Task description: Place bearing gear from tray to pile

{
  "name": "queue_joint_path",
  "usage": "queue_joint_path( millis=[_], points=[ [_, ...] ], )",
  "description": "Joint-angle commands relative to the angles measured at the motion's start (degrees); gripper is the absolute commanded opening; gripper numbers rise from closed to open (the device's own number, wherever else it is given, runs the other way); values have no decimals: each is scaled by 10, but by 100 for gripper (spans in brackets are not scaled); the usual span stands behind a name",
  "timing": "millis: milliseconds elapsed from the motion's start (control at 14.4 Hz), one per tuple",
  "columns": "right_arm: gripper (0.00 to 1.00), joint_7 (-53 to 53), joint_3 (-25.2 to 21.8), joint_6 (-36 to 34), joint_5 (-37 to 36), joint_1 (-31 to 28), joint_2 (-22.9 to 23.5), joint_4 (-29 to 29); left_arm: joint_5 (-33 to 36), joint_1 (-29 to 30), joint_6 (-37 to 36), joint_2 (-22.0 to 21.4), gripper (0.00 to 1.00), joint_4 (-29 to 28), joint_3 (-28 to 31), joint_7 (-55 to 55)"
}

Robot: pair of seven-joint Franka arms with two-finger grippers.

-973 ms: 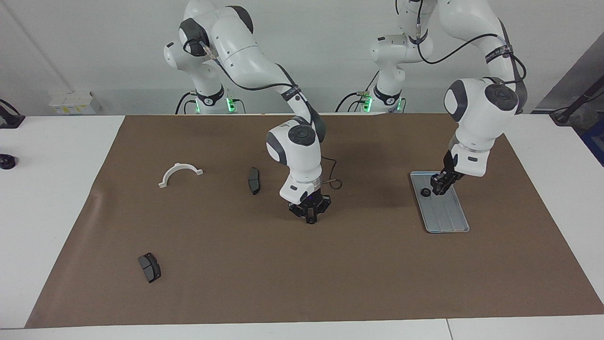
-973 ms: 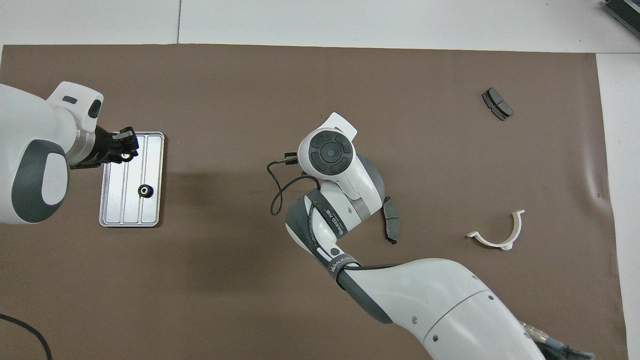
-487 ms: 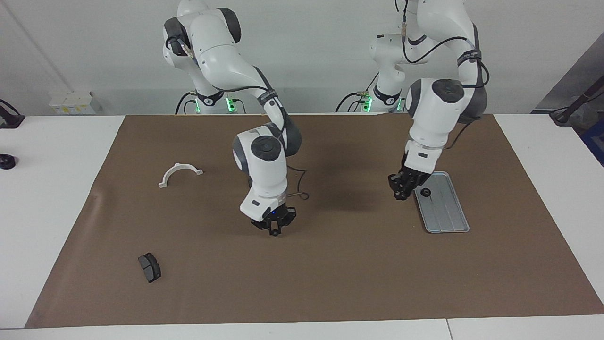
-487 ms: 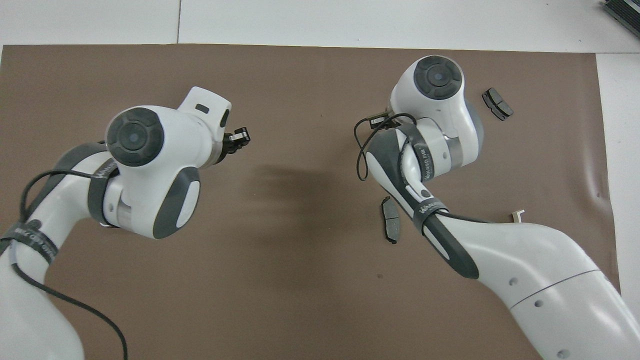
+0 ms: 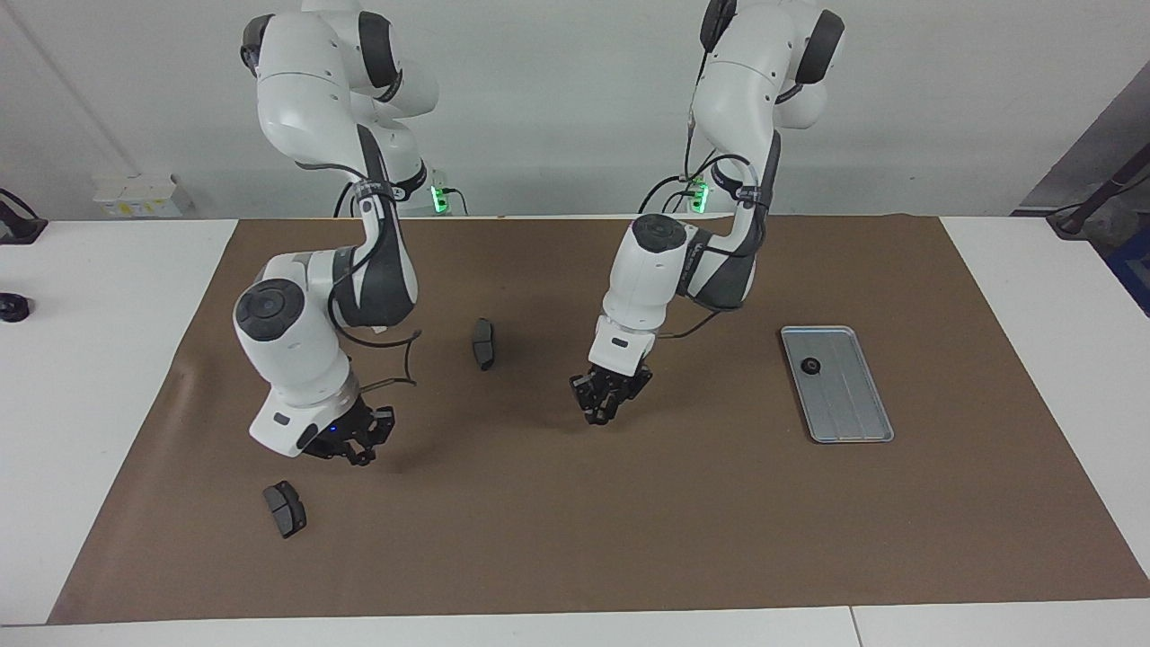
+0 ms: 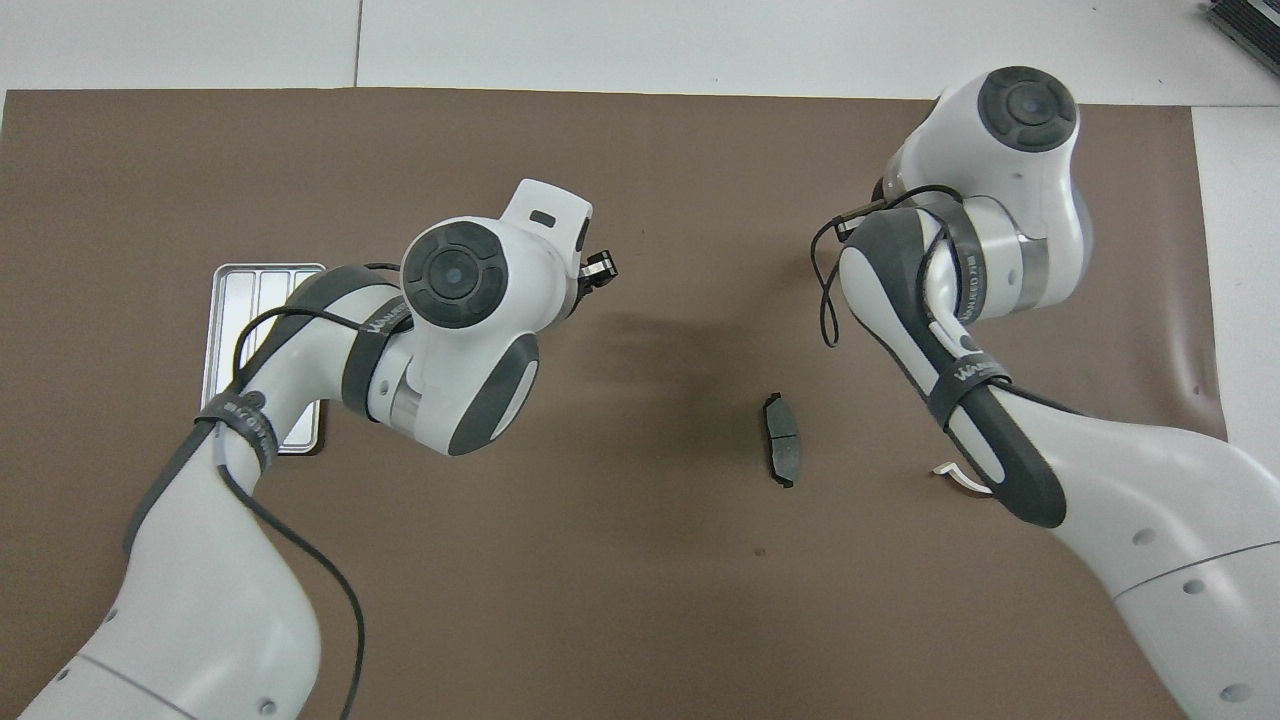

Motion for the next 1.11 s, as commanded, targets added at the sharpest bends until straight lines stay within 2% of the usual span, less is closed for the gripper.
queue_joint_path(
  millis=[0, 139, 209, 278, 348, 417, 556, 626, 765, 834, 904, 1043],
  points=[
    [0, -34, 11, 9, 11, -30, -29, -52, -7, -31, 12, 46, 0, 18, 12, -15],
    [0, -47, 10, 27, 11, -49, -37, -75, -8, -40, 28, 62, 3, 41, 16, -32],
    [0, -55, 11, 37, 11, -57, -39, -88, -7, -40, 25, 62, 11, 42, 16, -33],
    [0, -67, 10, 51, 11, -66, -45, -103, -5, -40, 26, 62, 42, 42, 16, -33],
    [0, -86, 10, 74, 11, -77, -51, -125, -3, -40, 25, 61, 90, 42, 16, -33],
    [0, -97, 10, 91, 11, -82, -56, -141, -1, -40, 17, 60, 100, 42, 17, -34],
    [0, -97, 10, 99, 11, -85, -61, -158, -1, -38, -22, 51, 100, 43, 18, -33],
    [3, -96, 10, 98, 11, -85, -64, -160, -1, -37, -37, 30, 100, 40, 19, -33],
    [42, -93, 9, 96, 11, -88, -67, -166, -2, -7, -114, -18, 100, 37, 21, -29],
    [71, -92, 9, 96, 11, -88, -69, -167, -2, 8, -141, -40, 100, 35, 21, -28],
    [83, -91, 9, 96, 11, -87, -70, -166, -2, 24, -163, -64, 100, 24, 20, -26],
    [87, -81, 9, 96, 11, -84, -74, -166, -4, 65, -203, -114, 100, 0, 19, -21]
  ],
)
